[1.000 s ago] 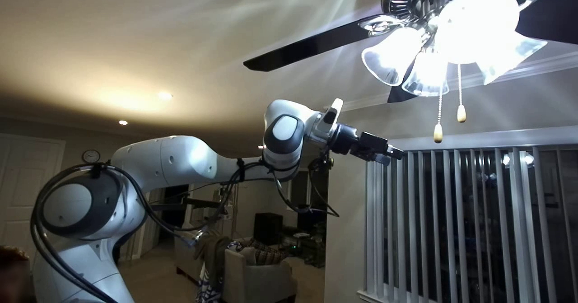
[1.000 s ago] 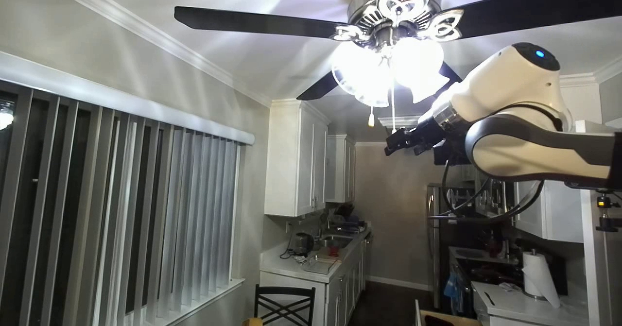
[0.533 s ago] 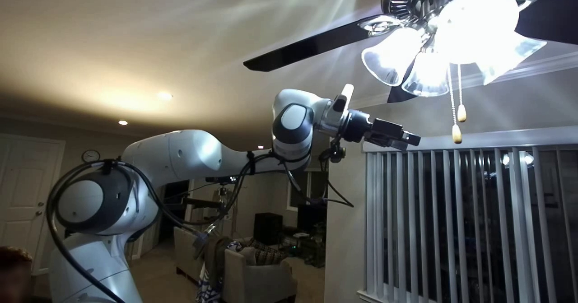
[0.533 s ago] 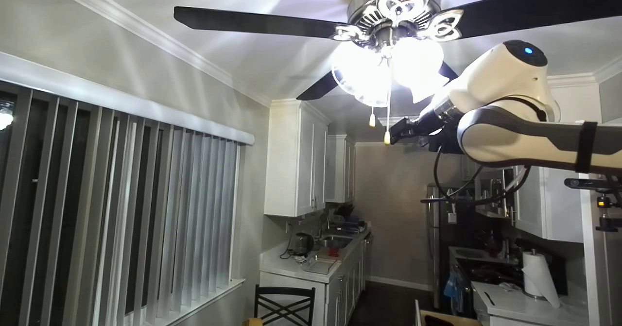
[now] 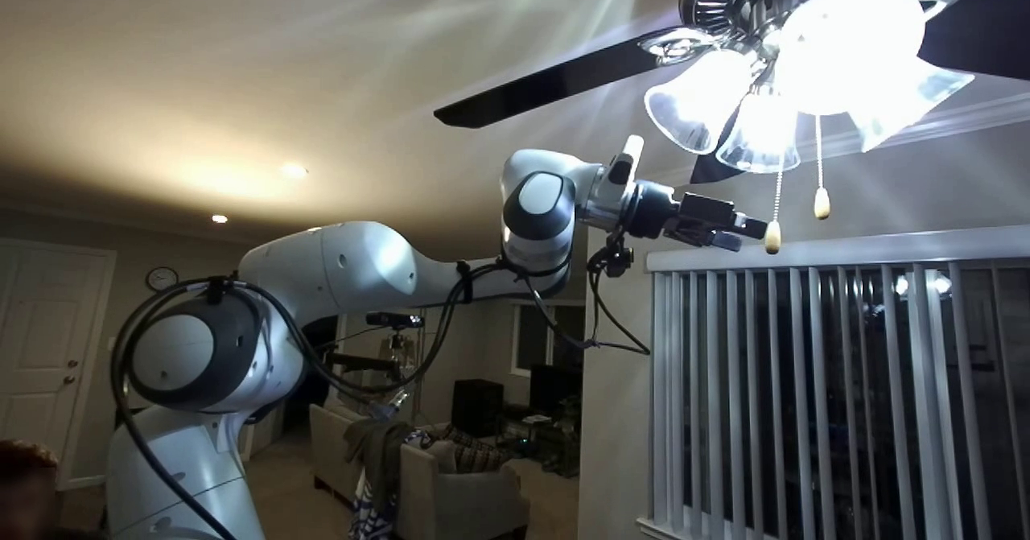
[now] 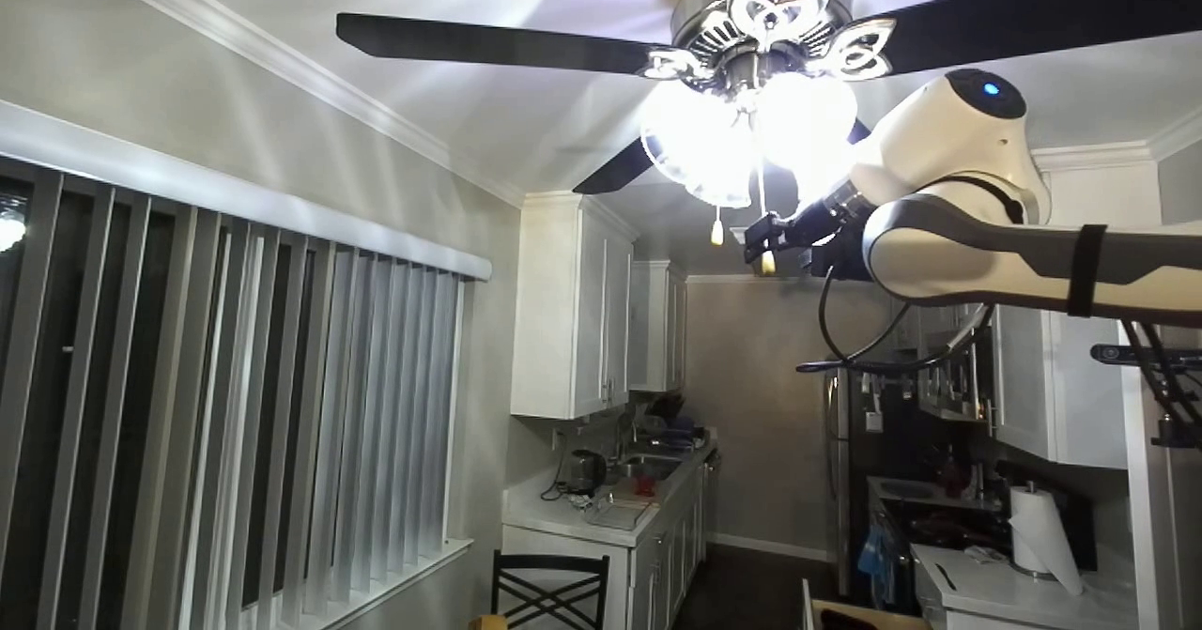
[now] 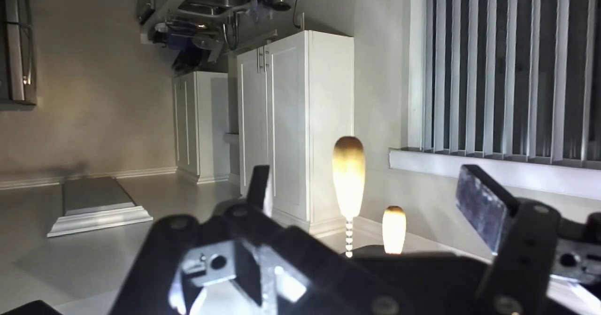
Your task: Turn off the chandelier.
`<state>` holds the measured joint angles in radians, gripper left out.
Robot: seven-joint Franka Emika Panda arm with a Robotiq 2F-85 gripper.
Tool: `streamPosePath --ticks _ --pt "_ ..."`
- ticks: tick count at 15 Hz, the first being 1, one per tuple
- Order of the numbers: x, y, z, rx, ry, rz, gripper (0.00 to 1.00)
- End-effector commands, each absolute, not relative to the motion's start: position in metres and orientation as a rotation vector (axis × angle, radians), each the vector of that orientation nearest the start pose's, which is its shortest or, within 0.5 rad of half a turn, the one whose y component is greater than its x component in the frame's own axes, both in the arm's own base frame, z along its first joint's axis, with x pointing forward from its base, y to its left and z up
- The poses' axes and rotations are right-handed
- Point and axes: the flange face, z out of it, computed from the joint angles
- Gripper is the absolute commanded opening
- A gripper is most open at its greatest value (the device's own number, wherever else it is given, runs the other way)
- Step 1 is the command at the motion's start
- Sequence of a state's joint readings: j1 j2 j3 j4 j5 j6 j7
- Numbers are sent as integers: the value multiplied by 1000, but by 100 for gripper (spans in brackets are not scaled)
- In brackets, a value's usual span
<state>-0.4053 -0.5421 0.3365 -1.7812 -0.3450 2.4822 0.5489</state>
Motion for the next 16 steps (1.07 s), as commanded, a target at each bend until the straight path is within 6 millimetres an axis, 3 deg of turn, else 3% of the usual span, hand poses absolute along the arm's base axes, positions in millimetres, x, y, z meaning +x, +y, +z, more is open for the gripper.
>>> streamPosePath --ticks 1,11,16 --pt "413 48 890 -2653 614 -2020 100" --pt "430 47 897 -2737 611 -1996 100" --pt "427 47 894 -2726 588 -1989 100"
